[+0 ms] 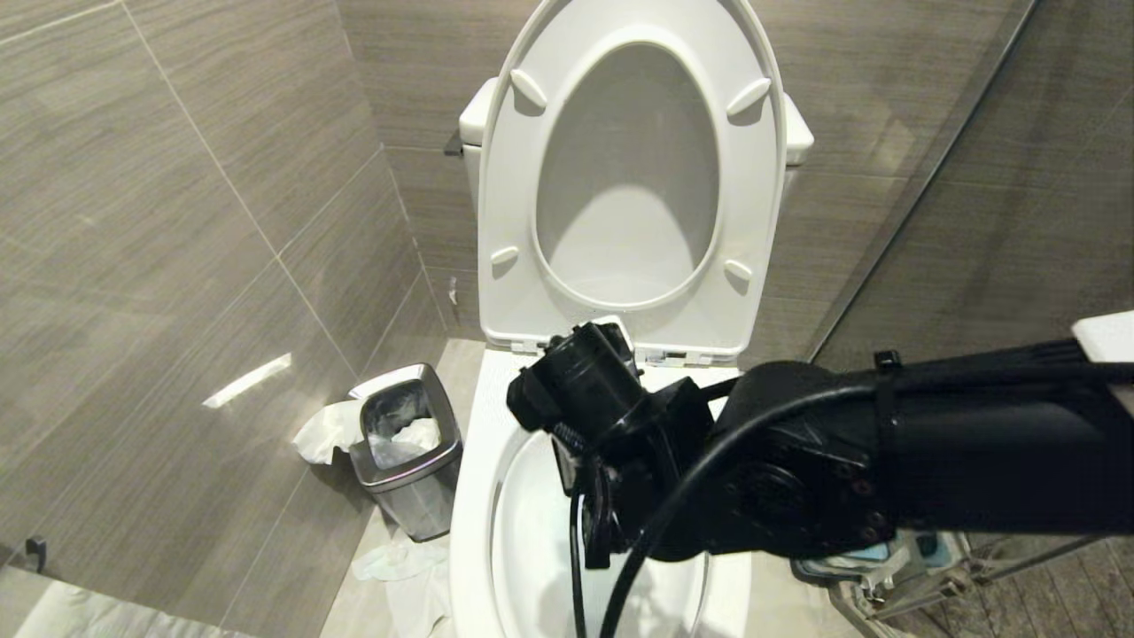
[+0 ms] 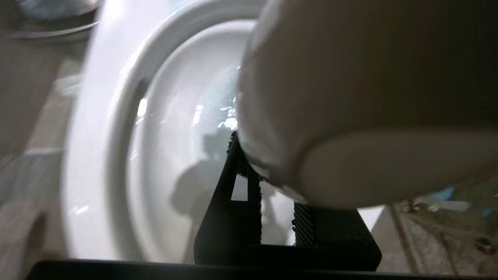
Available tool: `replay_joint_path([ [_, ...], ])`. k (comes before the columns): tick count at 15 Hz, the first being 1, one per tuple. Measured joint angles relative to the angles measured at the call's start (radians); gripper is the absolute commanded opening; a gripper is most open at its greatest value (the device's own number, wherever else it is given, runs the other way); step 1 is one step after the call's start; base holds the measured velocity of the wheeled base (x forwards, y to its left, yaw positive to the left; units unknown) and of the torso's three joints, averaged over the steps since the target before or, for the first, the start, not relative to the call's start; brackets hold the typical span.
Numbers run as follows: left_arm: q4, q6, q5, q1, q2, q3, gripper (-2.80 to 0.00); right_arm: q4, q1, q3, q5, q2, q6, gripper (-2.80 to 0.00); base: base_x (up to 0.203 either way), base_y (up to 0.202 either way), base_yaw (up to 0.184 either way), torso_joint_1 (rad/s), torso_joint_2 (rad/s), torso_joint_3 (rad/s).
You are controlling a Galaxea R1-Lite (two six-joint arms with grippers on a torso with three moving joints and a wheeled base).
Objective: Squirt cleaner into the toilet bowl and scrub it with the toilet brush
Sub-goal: Scrub the toilet bowl
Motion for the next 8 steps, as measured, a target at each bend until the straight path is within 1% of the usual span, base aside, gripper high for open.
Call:
replay_joint_path([
  [2,0.0,0.0,0.0,0.0,0.0,0.0,-2.8,-0.001,0.063,0.02,0.033,-0.025,0.07,-2.8,0.0,0.0,0.0,0.0,0.0,0.0],
  [3,0.0,0.0,0.0,0.0,0.0,0.0,-2.8,-0.001,0.082,0.007,0.038,-0.024,0.089,-2.8,0.0,0.0,0.0,0.0,0.0,0.0],
  [6,0.0,0.0,0.0,0.0,0.0,0.0,-2.8,-0.003,0.098,-0.095,0.032,0.012,0.095,-2.8,0.0,0.0,0.0,0.0,0.0,0.0],
  [8,0.0,0.0,0.0,-0.001,0.0,0.0,-2.8,-0.002,0.072,-0.178,0.011,0.058,0.085,-2.8,0.0,0.0,0.0,0.0,0.0,0.0],
])
